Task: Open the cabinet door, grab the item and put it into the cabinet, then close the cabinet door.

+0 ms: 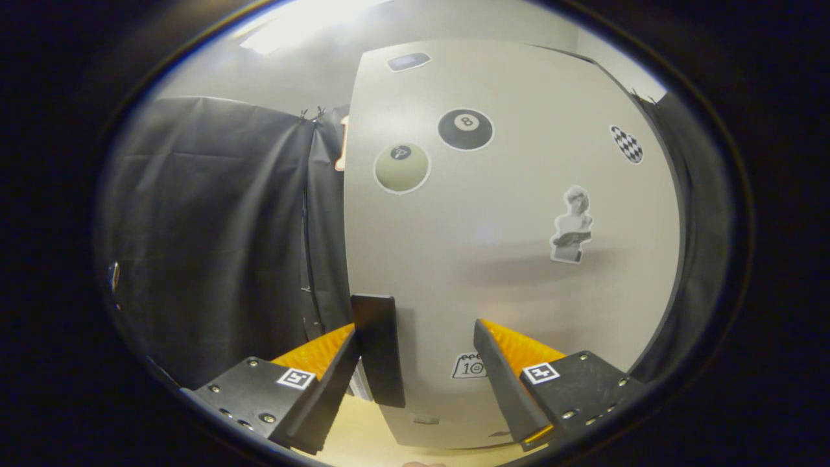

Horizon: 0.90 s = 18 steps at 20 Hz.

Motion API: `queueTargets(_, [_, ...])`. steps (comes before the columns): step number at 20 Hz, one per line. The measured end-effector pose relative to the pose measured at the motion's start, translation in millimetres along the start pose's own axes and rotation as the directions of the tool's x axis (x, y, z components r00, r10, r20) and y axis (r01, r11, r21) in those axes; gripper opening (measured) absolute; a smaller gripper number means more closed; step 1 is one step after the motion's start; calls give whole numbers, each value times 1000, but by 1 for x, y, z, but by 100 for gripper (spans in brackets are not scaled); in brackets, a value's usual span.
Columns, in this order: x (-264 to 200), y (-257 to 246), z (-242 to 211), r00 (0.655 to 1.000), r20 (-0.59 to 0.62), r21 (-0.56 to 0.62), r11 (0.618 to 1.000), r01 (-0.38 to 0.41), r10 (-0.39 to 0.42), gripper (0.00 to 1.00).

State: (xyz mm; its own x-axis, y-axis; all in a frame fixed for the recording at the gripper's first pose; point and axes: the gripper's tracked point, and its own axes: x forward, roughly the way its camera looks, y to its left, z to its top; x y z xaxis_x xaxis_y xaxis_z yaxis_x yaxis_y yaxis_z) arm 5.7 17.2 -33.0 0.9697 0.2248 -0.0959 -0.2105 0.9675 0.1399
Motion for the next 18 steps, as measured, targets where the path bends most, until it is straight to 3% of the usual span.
queueTargets(7, [-3,2,4,1000,5,6,1000,-26,26,99])
queueTargets(10, [-13,-7,18,998,61,-10,1000,-16,17,99])
queueTargets(18, [-111,-117,69,975,161,-7,988,156,-153,98])
